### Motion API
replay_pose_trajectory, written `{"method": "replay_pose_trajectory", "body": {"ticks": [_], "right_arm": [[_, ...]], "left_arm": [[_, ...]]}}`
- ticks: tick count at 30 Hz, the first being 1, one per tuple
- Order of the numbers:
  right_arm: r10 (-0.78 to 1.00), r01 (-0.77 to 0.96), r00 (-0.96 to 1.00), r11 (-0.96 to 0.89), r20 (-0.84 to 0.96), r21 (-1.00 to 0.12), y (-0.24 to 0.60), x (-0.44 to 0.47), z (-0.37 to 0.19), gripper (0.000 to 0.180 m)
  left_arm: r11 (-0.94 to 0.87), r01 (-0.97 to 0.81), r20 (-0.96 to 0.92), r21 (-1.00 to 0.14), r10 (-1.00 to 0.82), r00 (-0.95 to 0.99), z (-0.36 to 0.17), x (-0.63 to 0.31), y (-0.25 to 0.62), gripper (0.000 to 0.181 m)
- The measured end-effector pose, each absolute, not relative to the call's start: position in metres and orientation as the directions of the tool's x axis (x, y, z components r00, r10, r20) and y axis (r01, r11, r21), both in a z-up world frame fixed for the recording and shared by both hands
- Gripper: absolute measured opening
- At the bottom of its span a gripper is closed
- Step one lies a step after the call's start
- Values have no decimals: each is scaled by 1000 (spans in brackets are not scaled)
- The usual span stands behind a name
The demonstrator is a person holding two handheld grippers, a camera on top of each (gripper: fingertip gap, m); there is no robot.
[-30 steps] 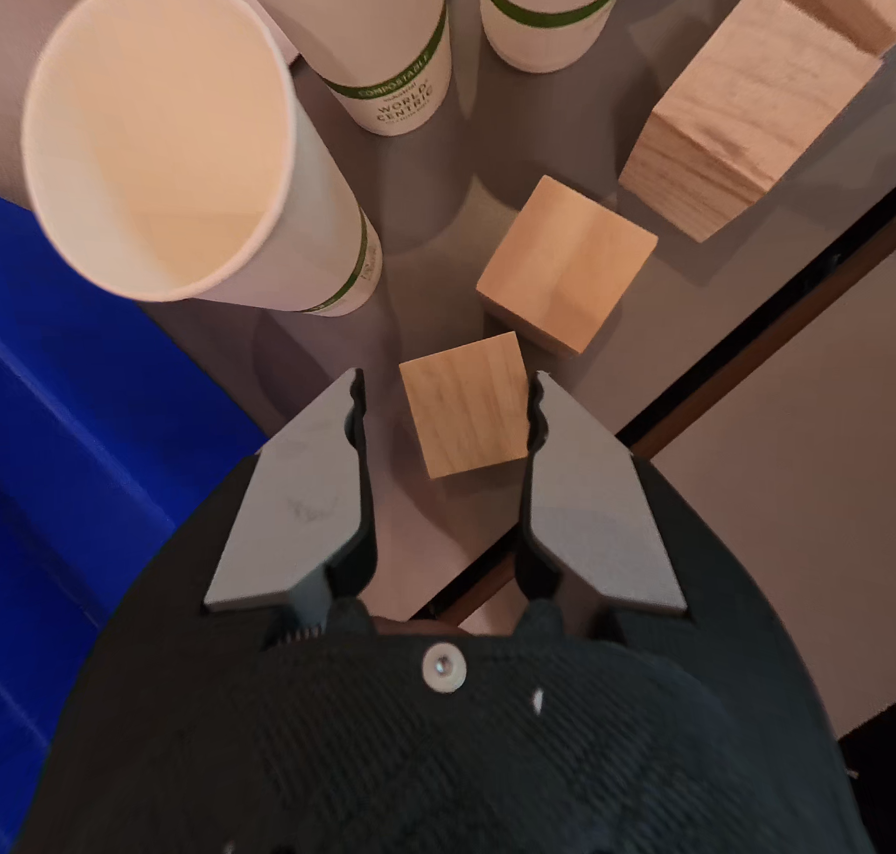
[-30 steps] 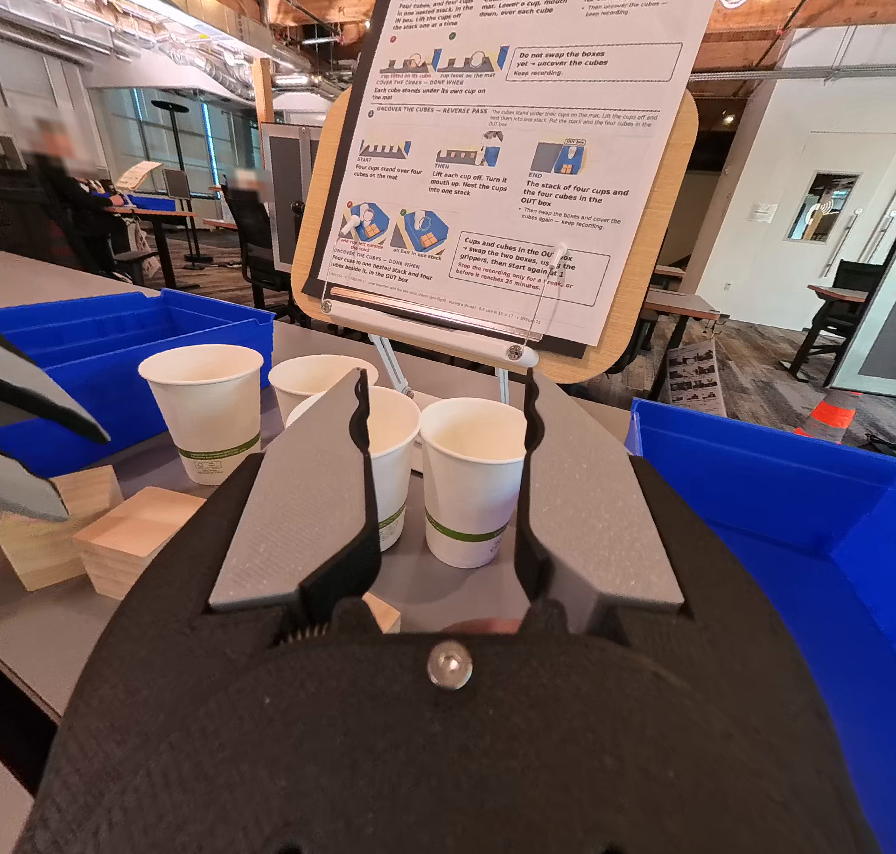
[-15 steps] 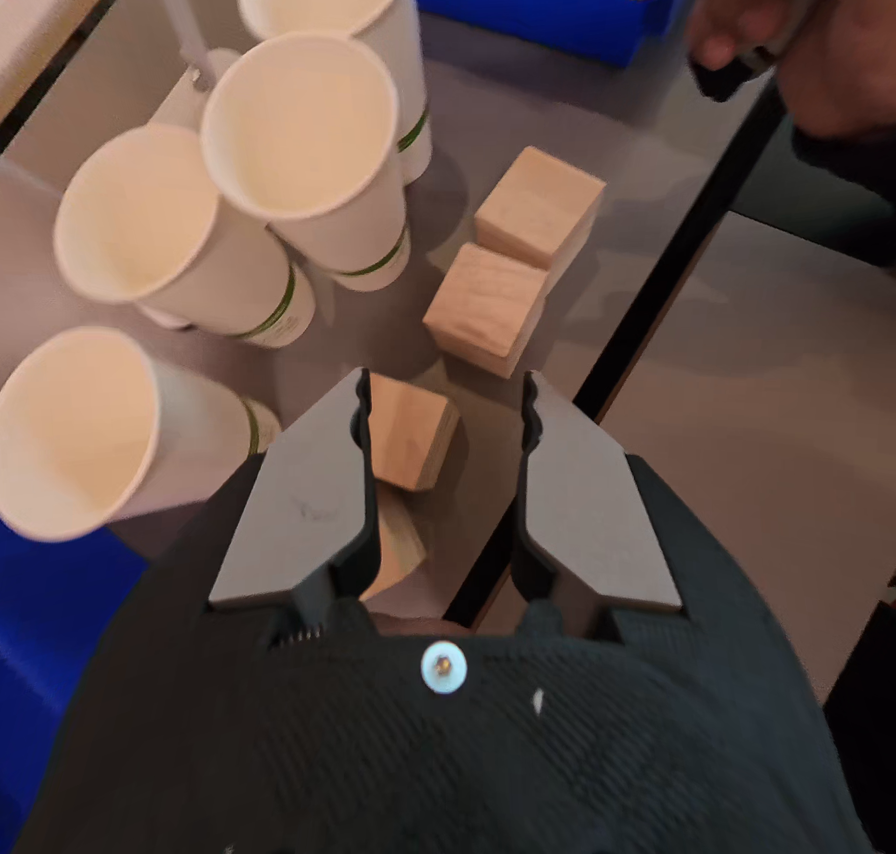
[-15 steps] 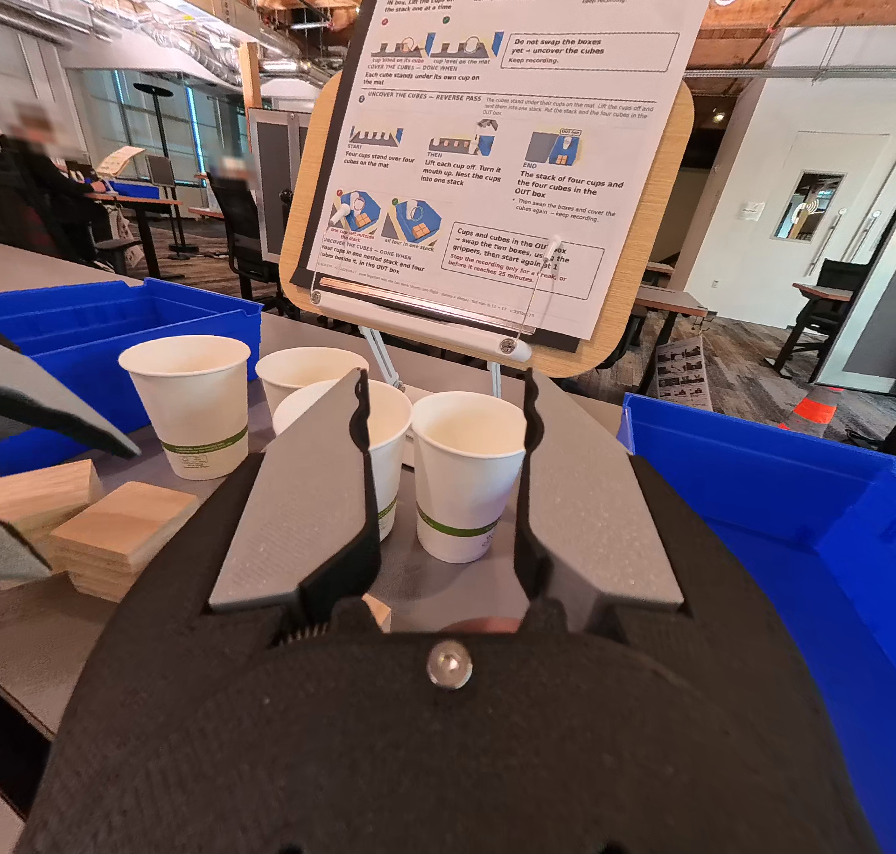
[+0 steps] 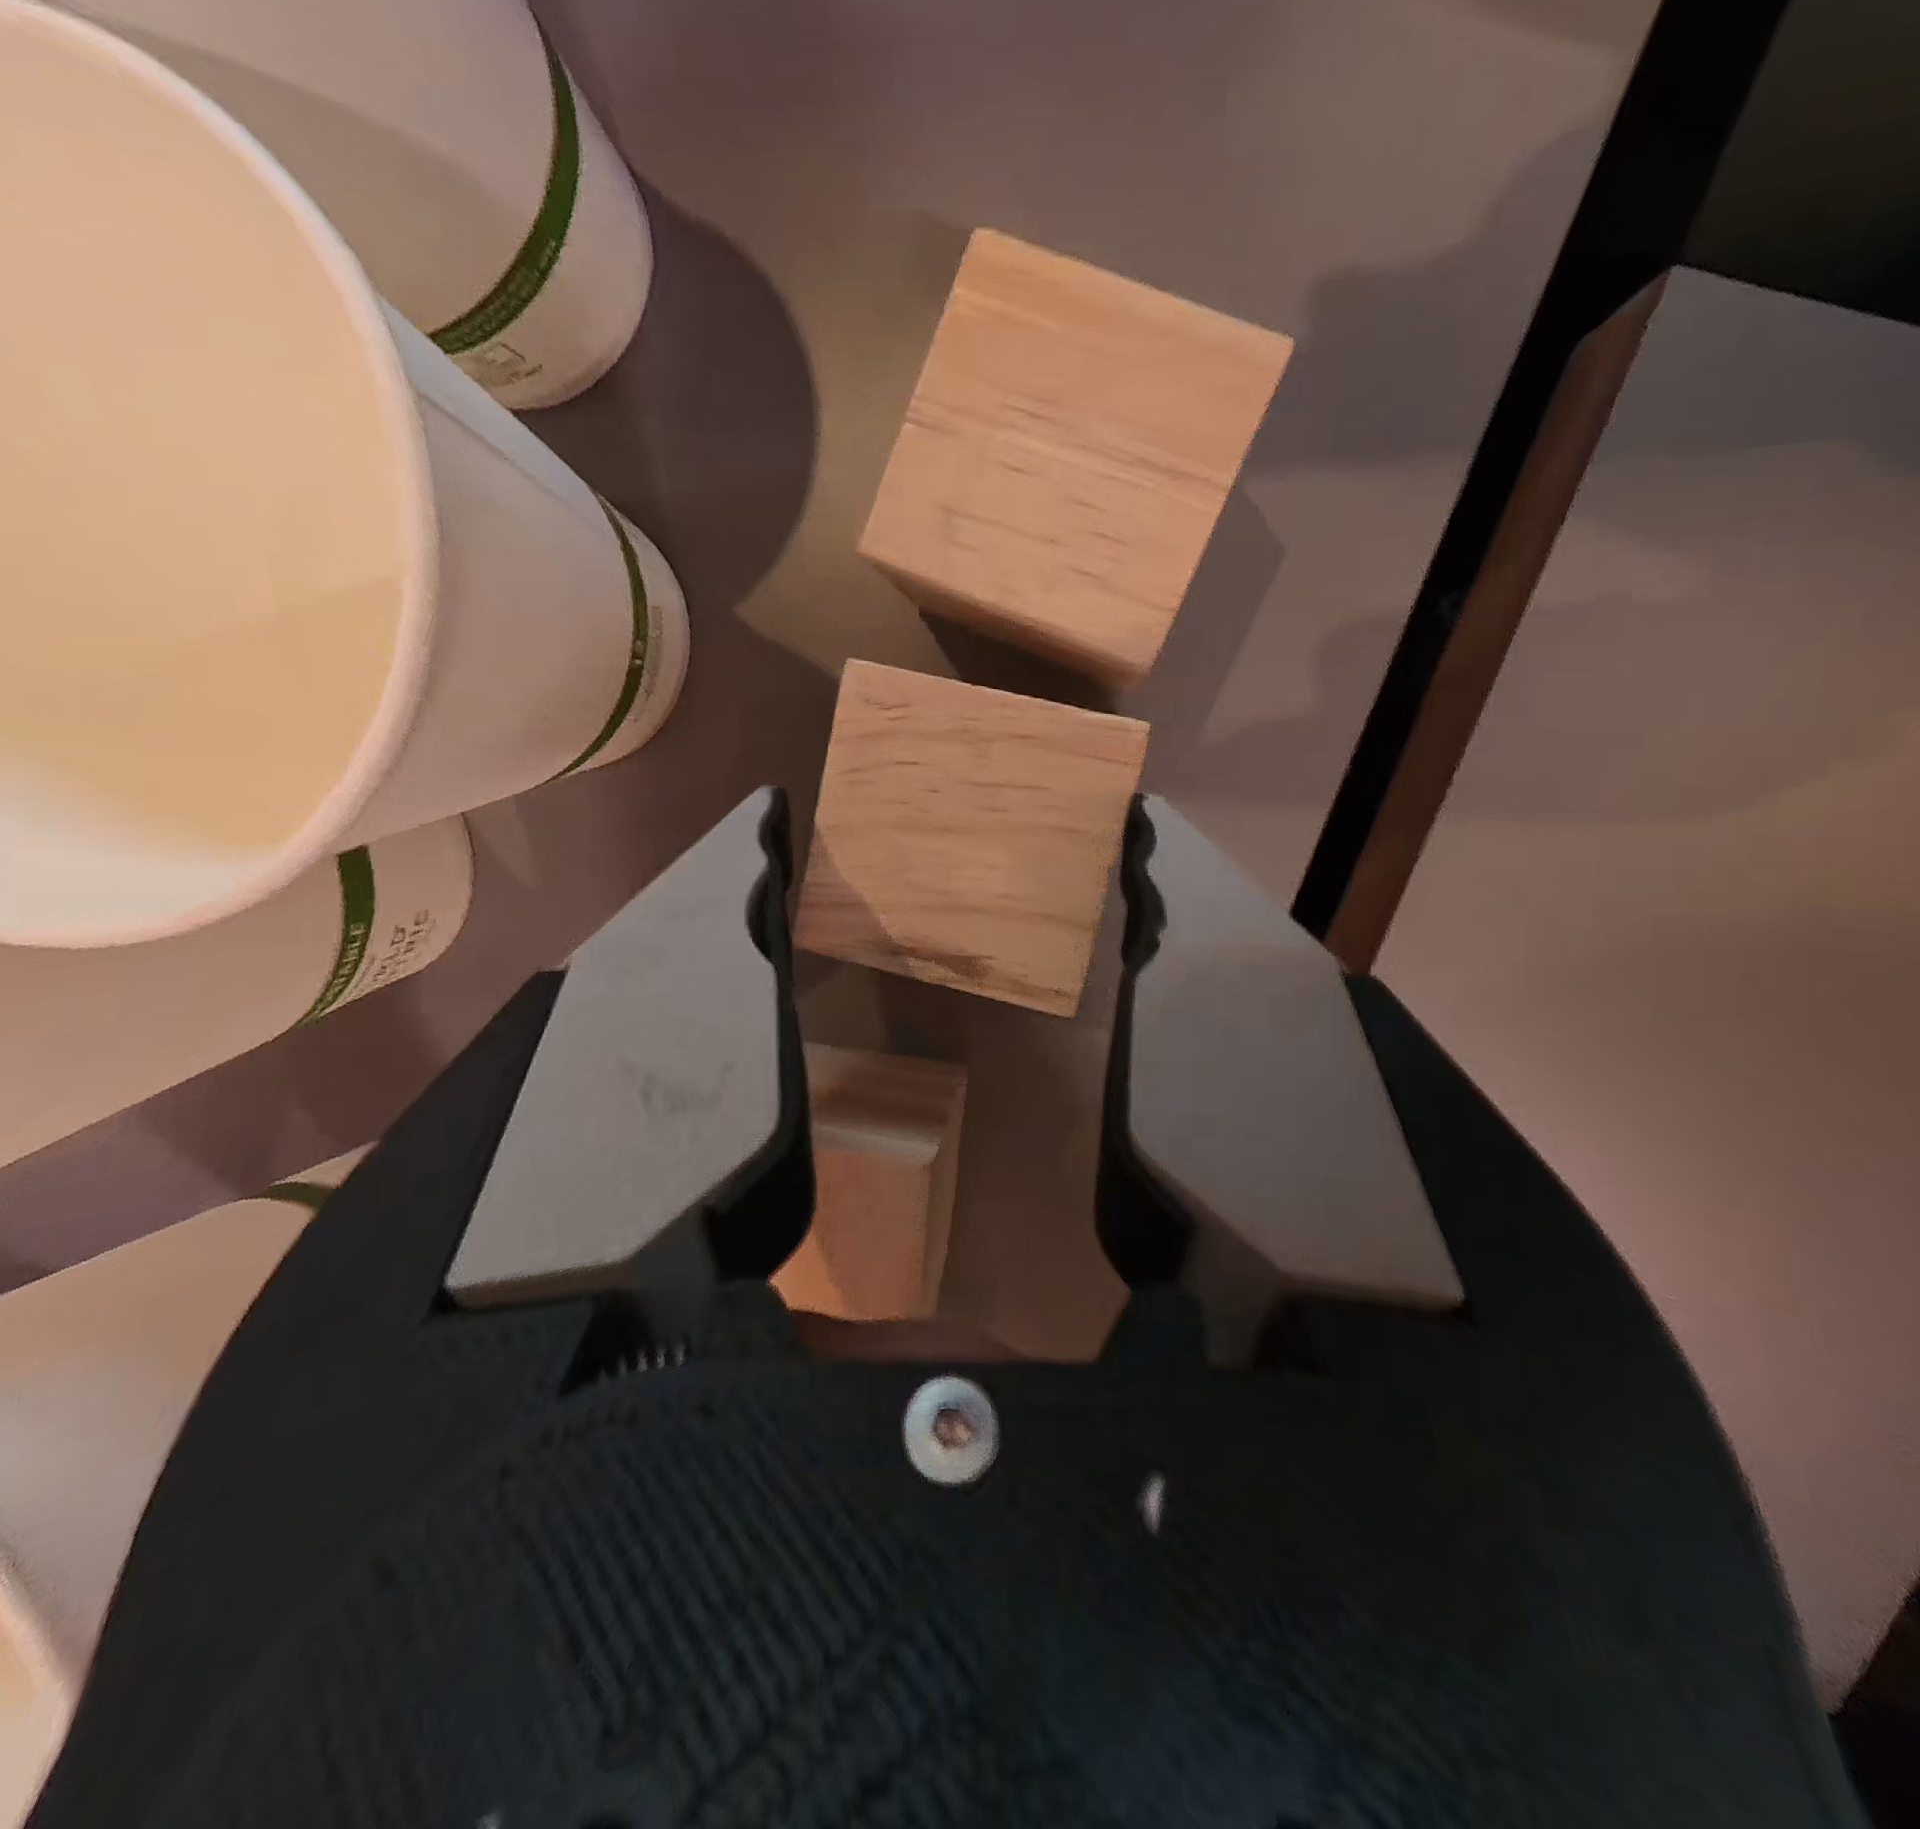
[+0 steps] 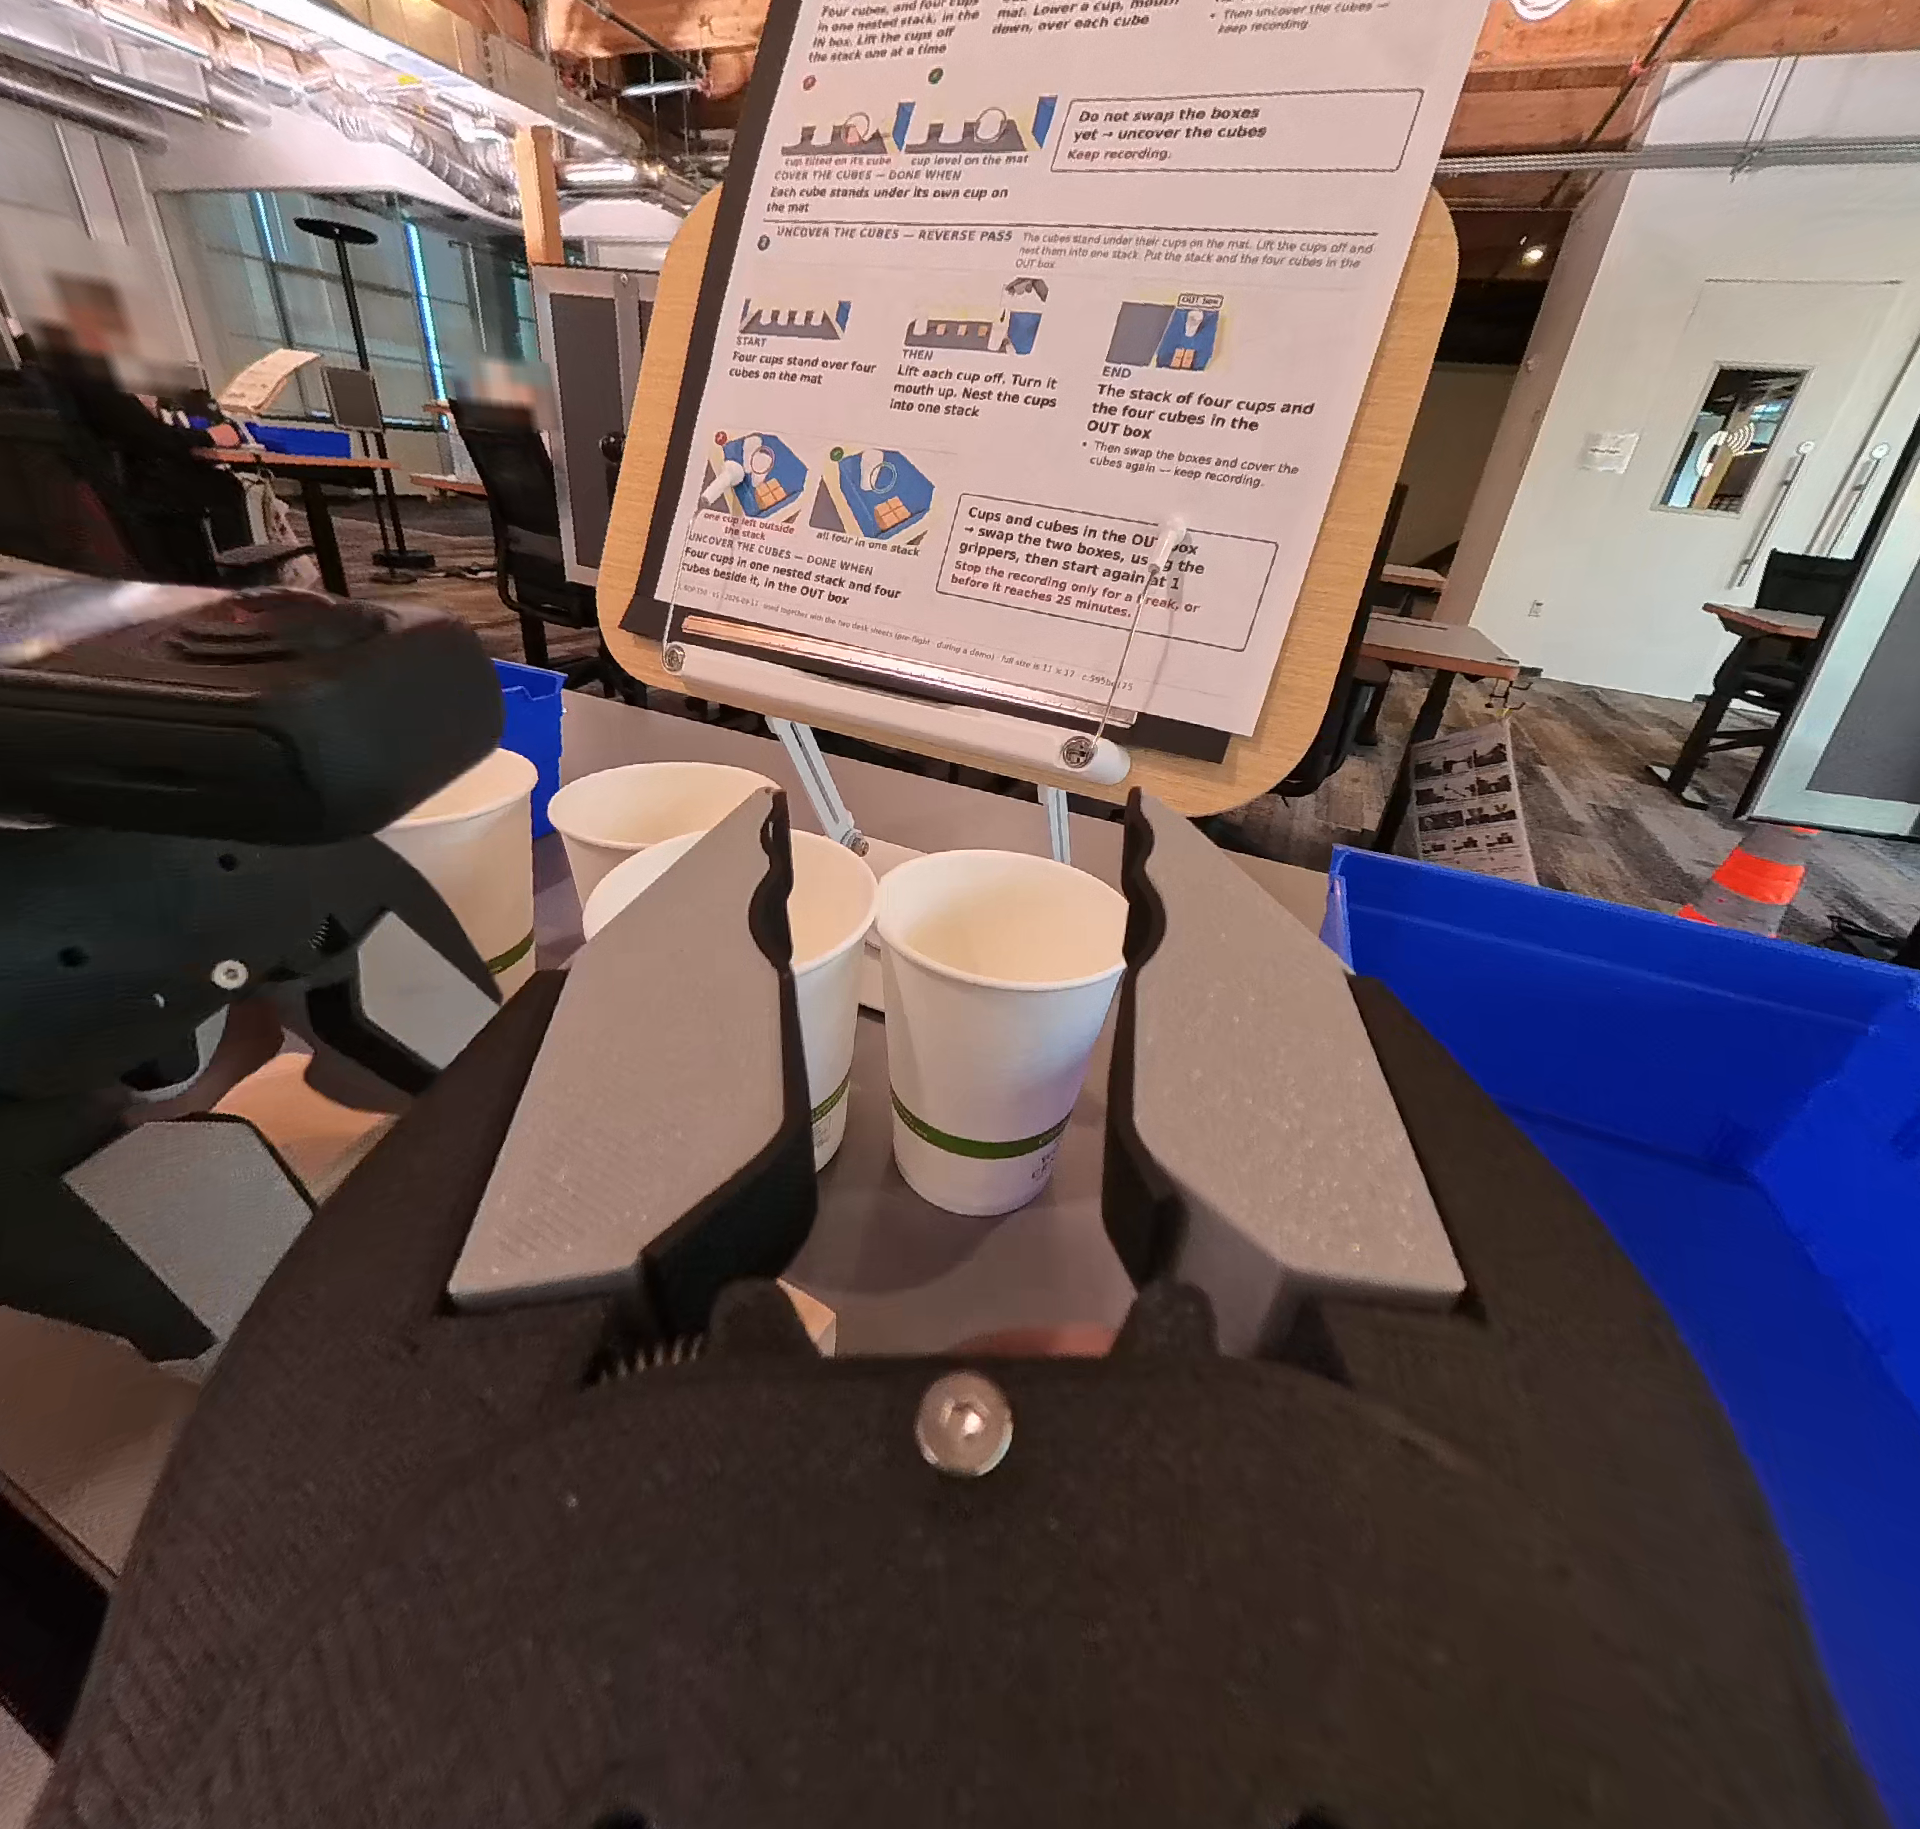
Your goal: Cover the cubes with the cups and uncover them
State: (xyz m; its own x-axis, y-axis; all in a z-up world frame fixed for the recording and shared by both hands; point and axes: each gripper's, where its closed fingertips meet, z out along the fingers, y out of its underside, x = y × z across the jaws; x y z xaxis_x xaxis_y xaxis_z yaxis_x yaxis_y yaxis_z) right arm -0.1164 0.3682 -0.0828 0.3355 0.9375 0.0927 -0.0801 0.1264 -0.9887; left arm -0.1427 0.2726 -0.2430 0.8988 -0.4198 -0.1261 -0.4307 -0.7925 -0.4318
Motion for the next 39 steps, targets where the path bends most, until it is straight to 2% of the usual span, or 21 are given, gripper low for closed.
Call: {"method": "replay_pose_trajectory", "body": {"ticks": [5, 8, 11, 14, 18, 20, 24, 27, 32, 36, 39], "right_arm": [[941, -81, 327, 123, 90, -989, 367, -117, -82, 62], [959, -46, 259, 133, 116, -990, 359, -122, -86, 57], [982, 58, 82, 168, 172, -984, 341, -127, -100, 54], [979, 209, -167, 155, 121, -966, 312, -126, -132, 58], [936, 428, -305, 298, 173, -853, 298, -114, -186, 68], [932, 489, -298, 336, 208, -805, 302, -113, -202, 69], [928, 518, -296, 354, 225, -778, 301, -116, -211, 63], [920, 590, -294, 387, 258, -709, 309, -114, -229, 59], [929, 613, -266, 369, 257, -699, 317, -113, -229, 57], [944, 647, -195, 328, 267, -688, 335, -109, -229, 56], [944, 645, -188, 328, 273, -690, 336, -110, -229, 56]], "left_arm": [[-804, -418, -111, -423, -412, 905, -244, -146, 269, 59], [-805, -416, -114, -423, -407, 906, -244, -146, 269, 59], [-804, -415, -124, -426, -402, 907, -244, -147, 269, 59], [-798, -425, -139, -427, -407, 903, -244, -148, 268, 59], [-789, -405, -129, -462, -392, 911, -239, -147, 264, 61], [-766, -385, -113, -515, -385, 916, -230, -145, 261, 62], [-710, -336, -102, -619, -352, 931, -207, -150, 246, 64], [-685, -304, -150, -662, -276, 949, -191, -171, 228, 64], [-760, -294, -293, -579, -143, 945, -197, -222, 183, 62], [-815, -262, -301, -517, -113, 947, -216, -237, 159, 62], [-827, -233, -295, -511, -86, 952, -225, -244, 154, 64]]}}
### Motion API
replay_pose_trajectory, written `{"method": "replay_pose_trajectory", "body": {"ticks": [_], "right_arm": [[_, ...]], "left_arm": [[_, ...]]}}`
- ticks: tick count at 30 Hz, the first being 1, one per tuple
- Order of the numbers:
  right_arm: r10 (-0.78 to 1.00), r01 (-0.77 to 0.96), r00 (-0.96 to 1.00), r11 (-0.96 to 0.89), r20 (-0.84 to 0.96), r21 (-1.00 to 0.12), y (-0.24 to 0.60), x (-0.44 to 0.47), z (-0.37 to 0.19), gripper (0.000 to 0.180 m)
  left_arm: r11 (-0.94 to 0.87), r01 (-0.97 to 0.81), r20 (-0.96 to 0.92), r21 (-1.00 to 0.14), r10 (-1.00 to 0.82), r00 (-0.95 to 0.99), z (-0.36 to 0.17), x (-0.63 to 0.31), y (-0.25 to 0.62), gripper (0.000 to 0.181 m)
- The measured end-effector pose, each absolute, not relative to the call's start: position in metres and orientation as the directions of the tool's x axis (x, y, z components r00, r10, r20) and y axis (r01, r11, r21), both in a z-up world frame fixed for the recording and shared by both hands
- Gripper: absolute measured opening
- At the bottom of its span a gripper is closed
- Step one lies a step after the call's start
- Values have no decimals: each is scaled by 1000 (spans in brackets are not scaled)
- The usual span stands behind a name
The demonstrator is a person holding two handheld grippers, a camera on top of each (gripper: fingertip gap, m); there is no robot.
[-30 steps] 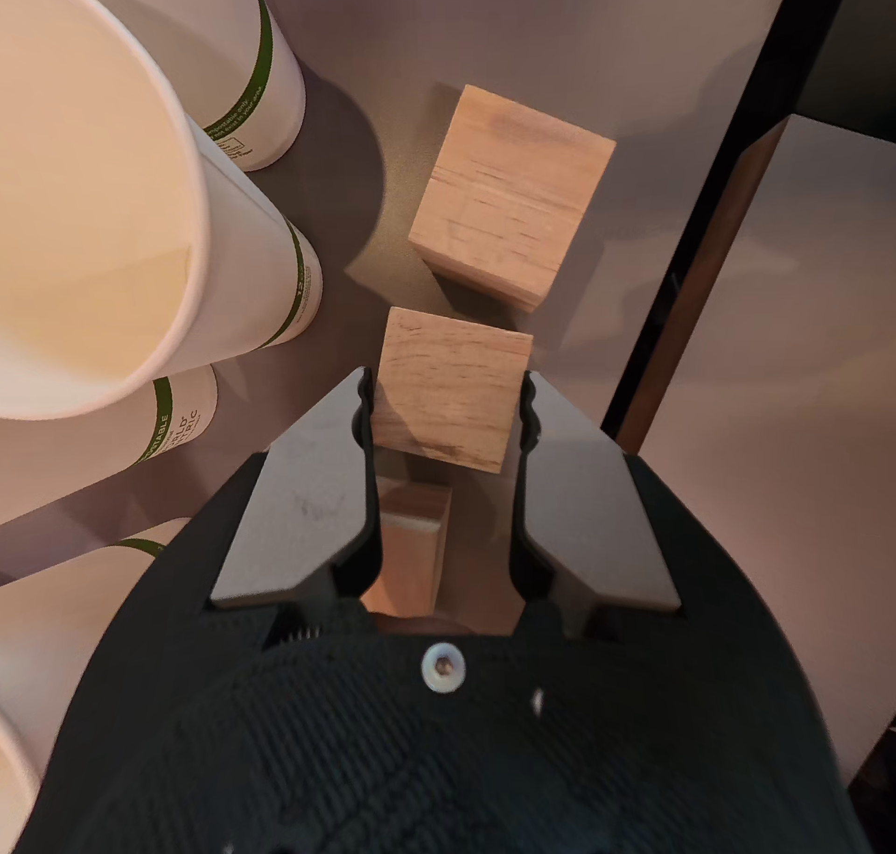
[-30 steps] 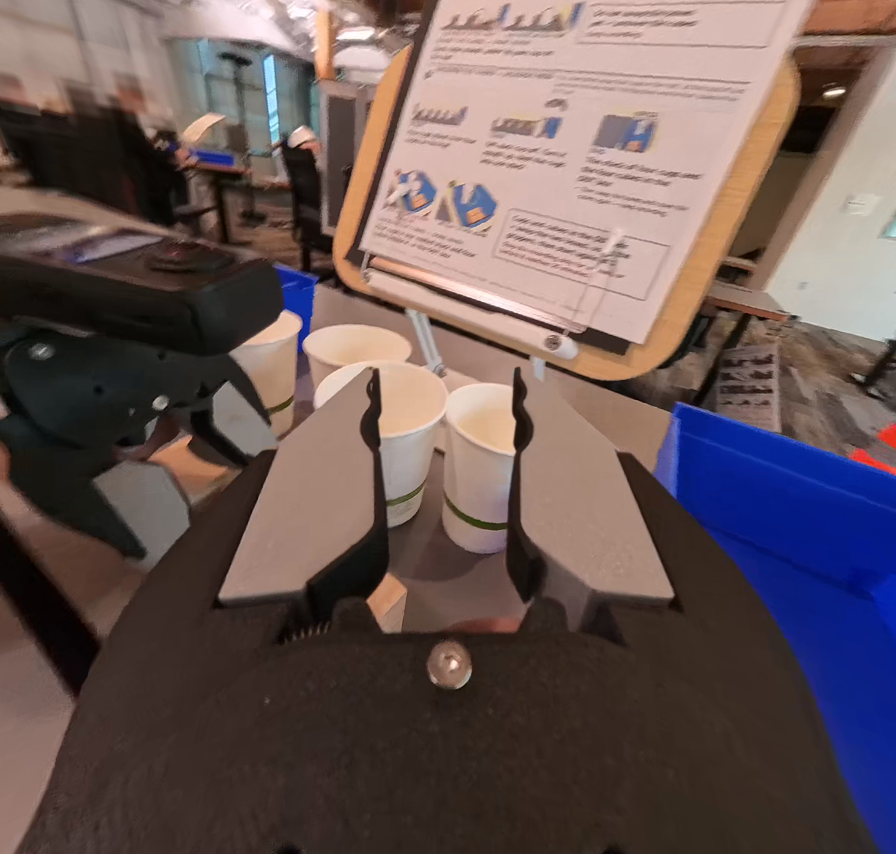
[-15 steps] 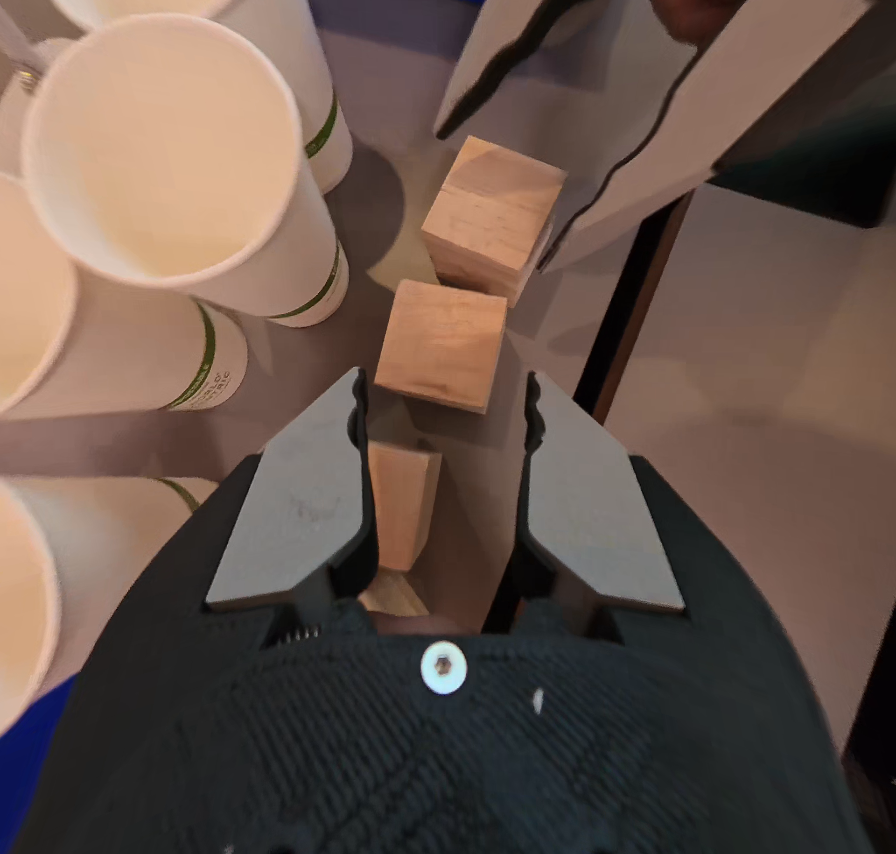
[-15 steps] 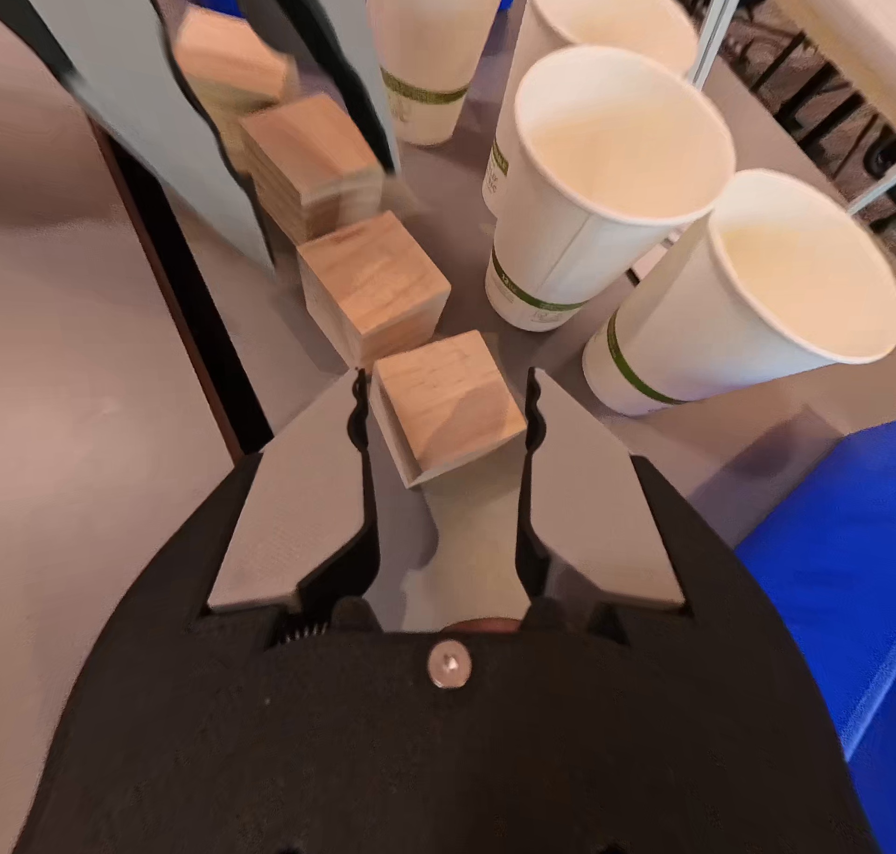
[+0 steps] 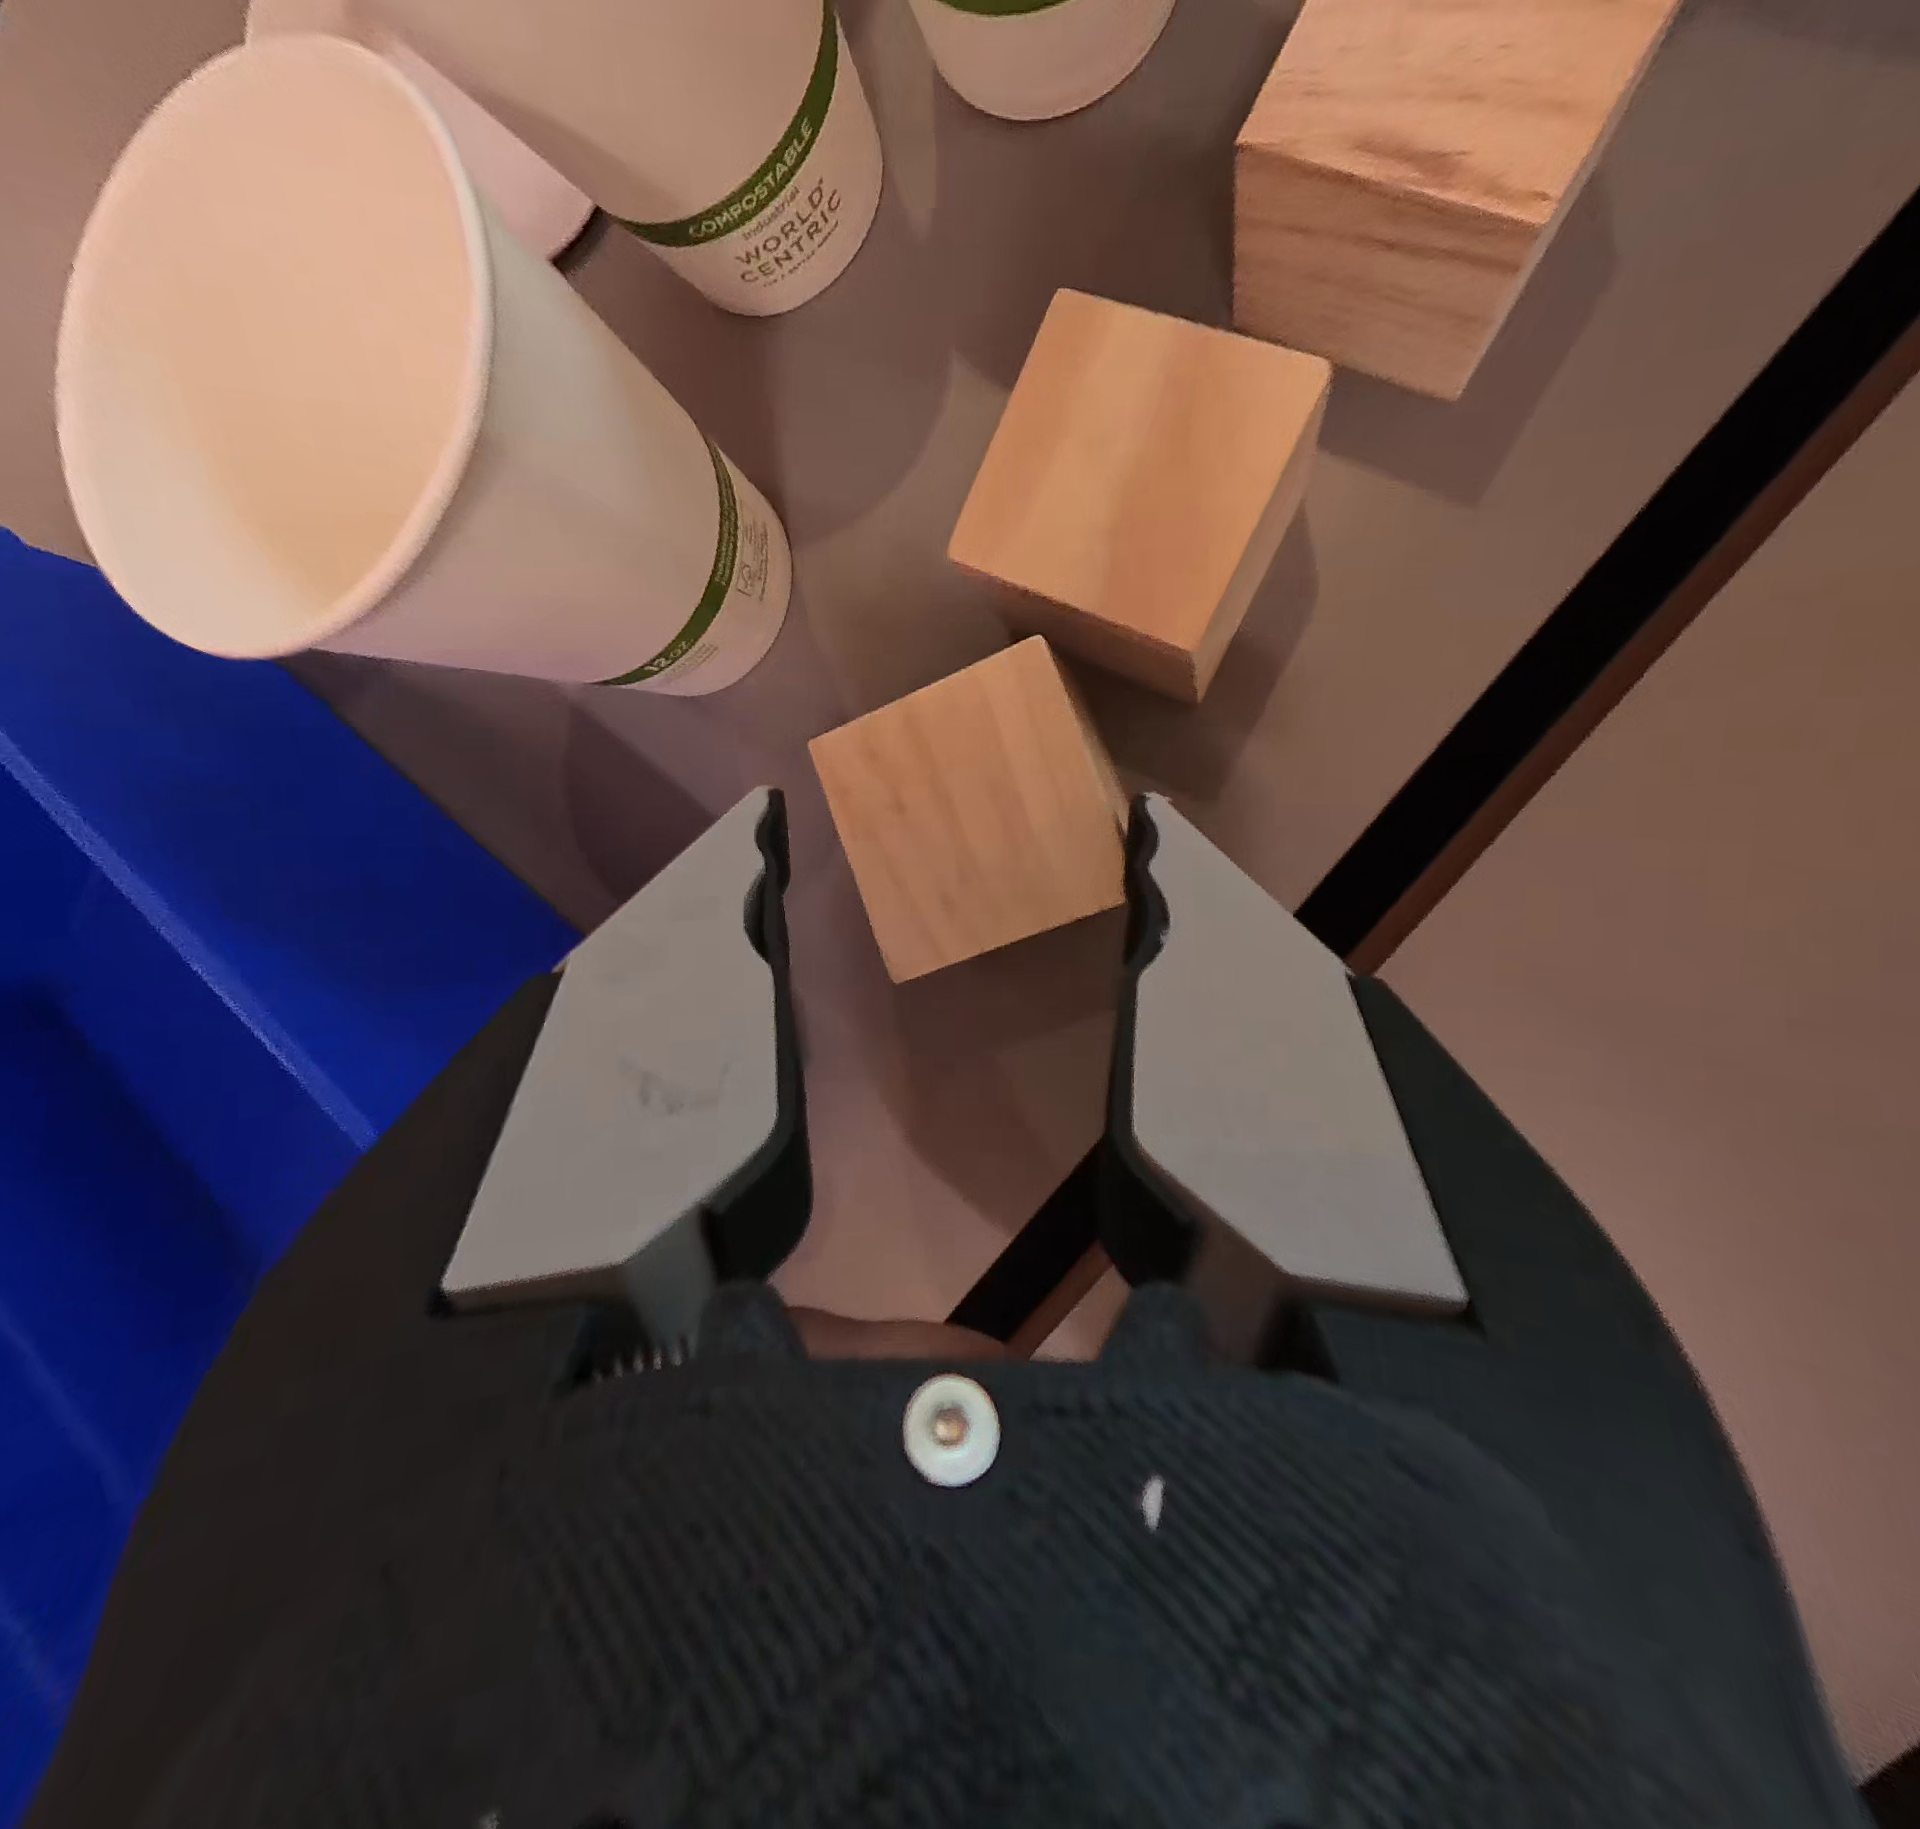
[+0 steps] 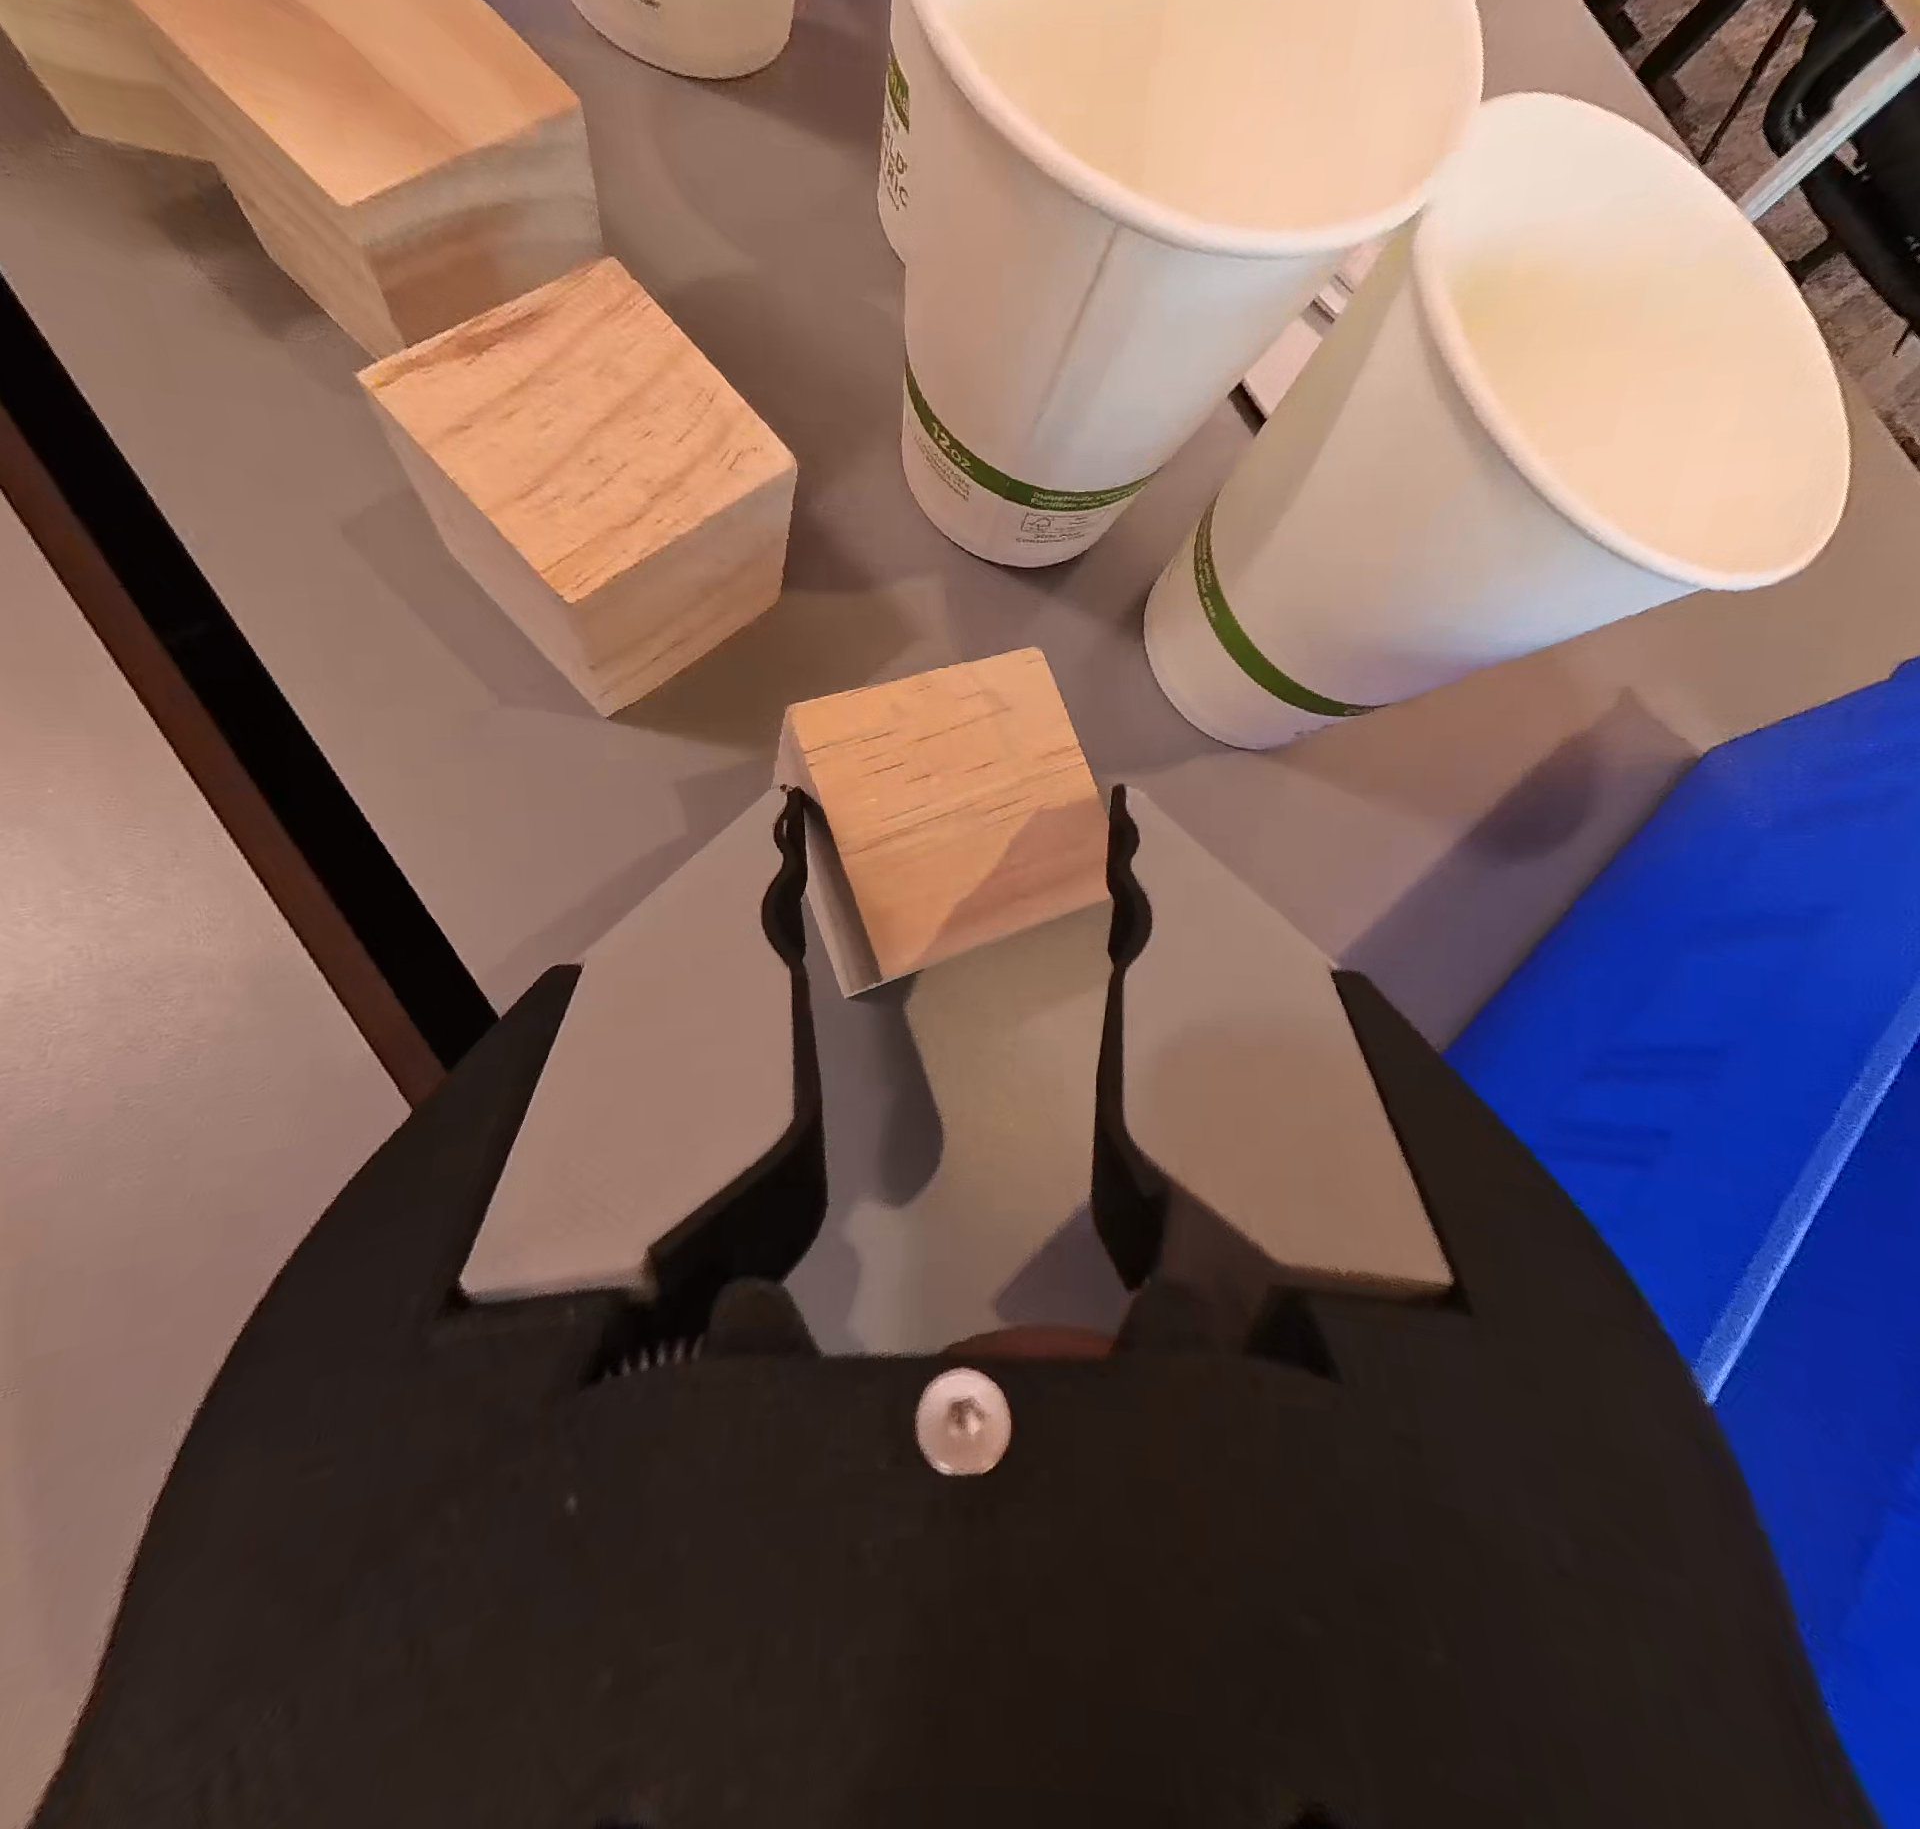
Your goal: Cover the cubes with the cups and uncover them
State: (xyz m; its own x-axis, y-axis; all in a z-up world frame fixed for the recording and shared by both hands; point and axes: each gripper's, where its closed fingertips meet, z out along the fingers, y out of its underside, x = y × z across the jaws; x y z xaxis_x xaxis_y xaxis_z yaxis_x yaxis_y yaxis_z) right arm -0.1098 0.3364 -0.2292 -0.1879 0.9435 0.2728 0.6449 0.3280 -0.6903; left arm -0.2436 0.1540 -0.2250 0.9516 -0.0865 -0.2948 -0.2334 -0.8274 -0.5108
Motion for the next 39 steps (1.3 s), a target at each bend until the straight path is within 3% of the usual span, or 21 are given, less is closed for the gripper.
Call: {"method": "replay_pose_trajectory", "body": {"ticks": [4, 19, 24, 27, 34, 39], "right_arm": [[941, 637, -188, 335, 282, -694, 335, -111, -229, 55], [947, 626, -187, 320, 261, -711, 335, -108, -223, 51], [956, 522, -198, 290, 217, -802, 324, -111, -197, 45], [942, 431, -239, 320, 236, -844, 307, -116, -181, 38], [847, 225, -458, 403, 269, -887, 234, -120, -166, 24], [825, 325, -513, 441, 236, -837, 220, -124, -197, 20]], "left_arm": [[-861, -199, -327, -468, -40, 944, -236, -260, 153, 54], [-872, -171, -342, -458, -4, 940, -237, -280, 136, 59], [-783, -208, -341, -586, 5, 940, -207, -256, 142, 58], [-669, -253, -289, -699, -60, 956, -197, -203, 154, 44], [-648, -291, -256, -704, -150, 955, -224, -151, 179, 38], [-647, -270, -248, -713, -128, 960, -229, -157, 196, 36]]}}
